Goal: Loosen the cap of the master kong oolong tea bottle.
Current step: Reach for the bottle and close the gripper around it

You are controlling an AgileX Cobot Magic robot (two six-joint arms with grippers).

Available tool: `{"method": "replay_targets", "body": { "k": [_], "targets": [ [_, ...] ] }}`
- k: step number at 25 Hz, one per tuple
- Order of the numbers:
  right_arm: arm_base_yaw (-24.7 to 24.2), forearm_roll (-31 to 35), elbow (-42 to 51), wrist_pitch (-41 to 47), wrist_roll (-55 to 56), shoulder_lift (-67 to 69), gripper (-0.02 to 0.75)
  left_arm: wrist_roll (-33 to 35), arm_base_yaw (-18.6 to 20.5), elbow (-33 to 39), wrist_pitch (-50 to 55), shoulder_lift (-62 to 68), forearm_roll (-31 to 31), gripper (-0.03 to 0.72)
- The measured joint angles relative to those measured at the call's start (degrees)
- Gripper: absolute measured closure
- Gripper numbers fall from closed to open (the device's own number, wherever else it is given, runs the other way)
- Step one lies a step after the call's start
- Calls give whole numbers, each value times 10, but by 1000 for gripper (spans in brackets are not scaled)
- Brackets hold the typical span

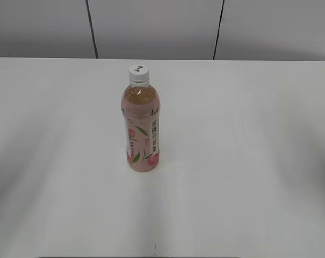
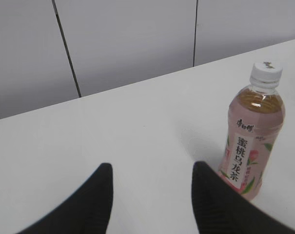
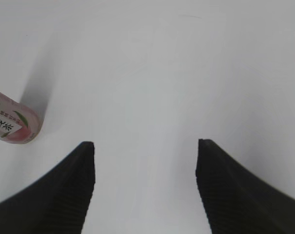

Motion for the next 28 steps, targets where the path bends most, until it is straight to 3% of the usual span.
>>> {"method": "replay_targets", "body": {
  "k": [3,8,11,18,28],
  "targets": [
    [0,0,0,0,0,0,244,-67,0,0,-4,0,60,358],
    [0,0,0,0,0,0,244,-240,0,0,-20,0,226,358],
    [0,0,0,-1,0,1,244,-317,0,0,-40,0,284,358],
    [0,0,0,-1,0,2,244,-344,0,9,-105,0,340,358],
    [0,0,0,-1,0,2,244,-371,0,32,-160,0,348,358]
  ]
}}
